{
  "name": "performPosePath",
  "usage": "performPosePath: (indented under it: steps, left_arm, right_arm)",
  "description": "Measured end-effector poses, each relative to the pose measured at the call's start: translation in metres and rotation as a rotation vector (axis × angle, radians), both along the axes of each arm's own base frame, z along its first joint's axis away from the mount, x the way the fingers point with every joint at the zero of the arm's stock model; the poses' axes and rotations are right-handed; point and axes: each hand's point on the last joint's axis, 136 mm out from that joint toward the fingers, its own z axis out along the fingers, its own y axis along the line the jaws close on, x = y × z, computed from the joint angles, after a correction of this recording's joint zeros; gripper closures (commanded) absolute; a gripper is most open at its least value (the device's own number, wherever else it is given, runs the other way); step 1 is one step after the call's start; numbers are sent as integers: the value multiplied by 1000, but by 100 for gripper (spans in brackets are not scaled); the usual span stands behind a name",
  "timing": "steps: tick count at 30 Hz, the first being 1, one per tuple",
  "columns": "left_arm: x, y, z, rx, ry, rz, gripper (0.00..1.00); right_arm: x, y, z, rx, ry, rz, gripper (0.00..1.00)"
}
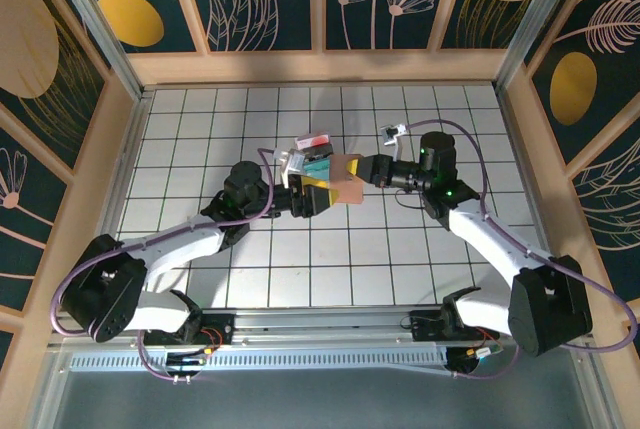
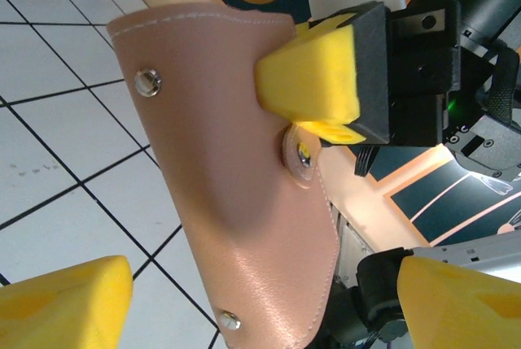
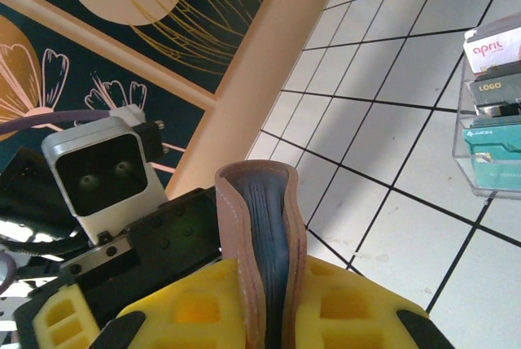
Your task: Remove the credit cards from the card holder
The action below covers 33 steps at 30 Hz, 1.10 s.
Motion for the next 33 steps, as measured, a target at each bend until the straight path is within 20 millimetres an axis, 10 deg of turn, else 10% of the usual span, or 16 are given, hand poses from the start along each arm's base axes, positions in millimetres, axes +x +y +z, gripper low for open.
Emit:
performPosePath:
  steps: [11,27,33]
  left_arm:
    - [-4,-9,-3,-23,14,-39,30]
    - [-7,-13,4,-50,29,-66,90]
    - [-3,-12,-2,-31,47,-41,100]
  right_arm:
    - [-5,4,18,67,-20,44,100]
    - [-6,7,18,73,-34,49,100]
    - [2,5,11,-13,-22,-10,63]
